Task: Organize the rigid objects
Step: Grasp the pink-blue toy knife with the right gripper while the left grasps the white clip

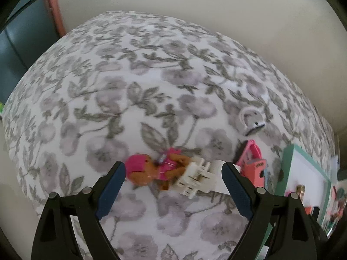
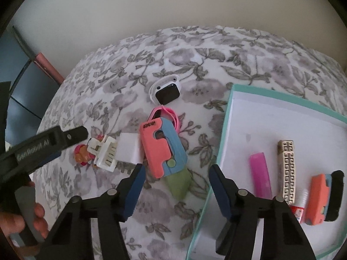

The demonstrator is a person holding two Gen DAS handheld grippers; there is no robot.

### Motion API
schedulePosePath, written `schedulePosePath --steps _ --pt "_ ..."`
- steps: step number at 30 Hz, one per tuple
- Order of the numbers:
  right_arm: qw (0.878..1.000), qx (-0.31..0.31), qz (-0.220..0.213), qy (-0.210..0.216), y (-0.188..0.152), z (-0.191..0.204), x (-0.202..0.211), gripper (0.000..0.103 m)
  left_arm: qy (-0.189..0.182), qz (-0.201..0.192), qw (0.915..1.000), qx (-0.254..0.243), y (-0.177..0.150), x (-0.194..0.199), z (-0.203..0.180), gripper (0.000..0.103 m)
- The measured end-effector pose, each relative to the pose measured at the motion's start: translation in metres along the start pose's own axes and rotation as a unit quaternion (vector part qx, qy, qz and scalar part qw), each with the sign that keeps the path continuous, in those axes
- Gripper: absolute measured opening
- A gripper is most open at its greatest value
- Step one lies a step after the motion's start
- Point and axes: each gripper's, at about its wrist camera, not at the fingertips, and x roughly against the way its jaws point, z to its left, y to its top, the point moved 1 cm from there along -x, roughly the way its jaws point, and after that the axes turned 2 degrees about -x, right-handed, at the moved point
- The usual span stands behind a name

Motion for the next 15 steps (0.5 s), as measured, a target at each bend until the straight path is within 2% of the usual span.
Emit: schedulePosePath --steps 9,15 --pt "1.0 0.01 0.001 0.008 0.012 0.008 -0.014 0.059 -0.015 0.026 0.9992 -0.026 -0.004 -0.018 -0.014 0.088" --pt "1.0 0.015 0.008 0.007 0.015 0.011 -0.029 0.058 -0.016 0.04 0.9984 -0.037 -0.006 -0.029 -0.02 0.077"
